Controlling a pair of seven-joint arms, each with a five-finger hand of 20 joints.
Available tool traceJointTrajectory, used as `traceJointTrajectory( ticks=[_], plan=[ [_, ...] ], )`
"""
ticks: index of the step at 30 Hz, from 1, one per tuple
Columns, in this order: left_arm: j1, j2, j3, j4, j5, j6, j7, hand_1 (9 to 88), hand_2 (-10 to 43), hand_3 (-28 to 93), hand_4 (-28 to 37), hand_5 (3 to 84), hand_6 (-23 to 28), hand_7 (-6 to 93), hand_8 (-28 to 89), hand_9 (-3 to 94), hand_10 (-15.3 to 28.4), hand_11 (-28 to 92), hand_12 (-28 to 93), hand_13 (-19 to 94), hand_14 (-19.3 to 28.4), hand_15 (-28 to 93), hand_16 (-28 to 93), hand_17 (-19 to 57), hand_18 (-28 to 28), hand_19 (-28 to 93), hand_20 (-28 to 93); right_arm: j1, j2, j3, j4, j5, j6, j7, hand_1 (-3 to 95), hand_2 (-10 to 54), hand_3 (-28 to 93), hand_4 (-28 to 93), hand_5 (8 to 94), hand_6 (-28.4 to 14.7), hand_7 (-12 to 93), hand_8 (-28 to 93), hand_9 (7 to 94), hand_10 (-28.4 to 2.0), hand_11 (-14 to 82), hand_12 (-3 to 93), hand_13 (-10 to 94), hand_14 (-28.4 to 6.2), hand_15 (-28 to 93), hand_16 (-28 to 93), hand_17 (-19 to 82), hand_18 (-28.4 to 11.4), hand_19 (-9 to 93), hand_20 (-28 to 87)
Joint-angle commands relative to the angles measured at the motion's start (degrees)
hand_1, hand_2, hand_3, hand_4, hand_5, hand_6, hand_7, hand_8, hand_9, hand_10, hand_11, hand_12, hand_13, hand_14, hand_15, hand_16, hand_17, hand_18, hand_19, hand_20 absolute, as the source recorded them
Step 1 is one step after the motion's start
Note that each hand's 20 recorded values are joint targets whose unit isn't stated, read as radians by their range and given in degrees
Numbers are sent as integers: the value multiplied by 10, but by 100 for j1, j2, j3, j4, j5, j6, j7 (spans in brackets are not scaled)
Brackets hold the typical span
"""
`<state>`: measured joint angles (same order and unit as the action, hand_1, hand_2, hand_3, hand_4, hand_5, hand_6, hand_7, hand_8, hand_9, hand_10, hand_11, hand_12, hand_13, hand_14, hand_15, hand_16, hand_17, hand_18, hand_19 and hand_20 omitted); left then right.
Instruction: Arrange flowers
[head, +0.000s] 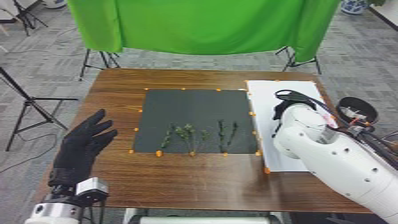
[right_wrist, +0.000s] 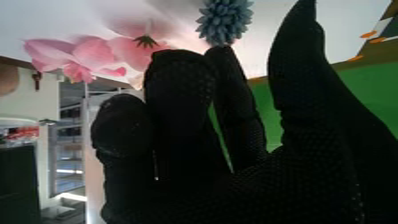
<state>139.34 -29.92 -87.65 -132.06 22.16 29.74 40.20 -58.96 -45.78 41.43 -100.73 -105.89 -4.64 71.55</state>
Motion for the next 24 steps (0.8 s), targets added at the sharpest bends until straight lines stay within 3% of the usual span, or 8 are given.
traceJointTrajectory(
  ticks=[1, 6, 7, 8, 9, 18, 20, 24],
  plan=[
    [-43, -7, 39, 30, -21, -49, 35, 299, 80, 648, -221, 362, 87, 115, -85, 299, 168, 279, 107, 186, 227, 557, -113, -109, 183, 411, 132, 79, -31, -26, 139, 96, -15, 78, 422, -51, 721, -207, 564, -79, 180, -94, 609, -229, 141, 130, 790, -86, 722, 104, 623, -148, 932, 211],
    [-29, 29, 36, 33, -47, -45, 68, 299, 79, 649, -221, 362, 86, 115, -85, 299, 168, 279, 107, 186, 227, 557, -113, -109, 183, 411, 132, 65, -69, -40, 134, 184, -57, 95, 424, -49, 722, -207, 570, -74, 185, -96, 634, -220, 152, 135, 793, -87, 724, 106, 623, -151, 932, 223],
    [-15, -21, 6, 31, 2, -66, -1, 298, 79, 649, -221, 362, 86, 115, -85, 299, 168, 279, 106, 186, 226, 557, -113, -109, 183, 411, 132, 21, -88, -25, 121, 179, -80, 108, 425, -48, 722, -206, 572, -73, 185, -97, 639, -218, 154, 135, 794, -86, 724, 107, 623, -151, 932, 225],
    [-44, -4, 36, 41, -24, -58, 51, 298, 79, 649, -221, 362, 86, 115, -85, 299, 169, 279, 106, 185, 226, 557, -113, -109, 183, 411, 132, 40, -93, -56, 122, 195, -53, 97, 427, -49, 722, -206, 574, -73, 185, -97, 646, -220, 154, 134, 795, -86, 723, 107, 624, -151, 932, 226],
    [-50, -31, 17, 44, 11, -82, -6, 298, 79, 650, -221, 362, 86, 116, -85, 299, 169, 279, 106, 186, 226, 556, -113, -109, 183, 411, 132, -9, -98, -38, 104, 227, -55, 125, 428, -49, 722, -206, 574, -72, 185, -97, 648, -220, 152, 133, 796, -85, 723, 108, 625, -151, 932, 227],
    [-76, -66, 21, 69, 59, -131, -74, 299, 80, 649, -221, 363, 86, 117, -87, 299, 169, 281, 106, 186, 226, 557, -113, -109, 183, 411, 132, -166, -108, -147, 123, 186, 287, -31, 441, -60, 729, -209, 574, -68, 196, -94, 669, -216, 157, 135, 808, -78, 717, 109, 631, -151, 932, 240],
    [-69, -56, 23, 67, 47, -132, -51, 299, 80, 648, -222, 363, 86, 117, -87, 299, 168, 281, 106, 185, 226, 557, -113, -109, 183, 411, 132, -141, -91, -246, 110, 151, 451, -64, 455, -66, 733, -212, 602, -58, 216, -96, 689, -197, 170, 138, 815, -70, 718, 111, 630, -151, 932, 243],
    [-43, -115, 5, 57, 80, -129, -83, 299, 80, 648, -221, 363, 86, 117, -87, 299, 168, 281, 106, 186, 226, 557, -113, -109, 183, 410, 132, -145, -108, -343, 123, -41, 907, -57, 552, -94, 670, -235, 680, -44, 270, 69, 764, -146, 160, 187, 834, -53, 714, 126, 625, -154, 932, 261]
  ],
)
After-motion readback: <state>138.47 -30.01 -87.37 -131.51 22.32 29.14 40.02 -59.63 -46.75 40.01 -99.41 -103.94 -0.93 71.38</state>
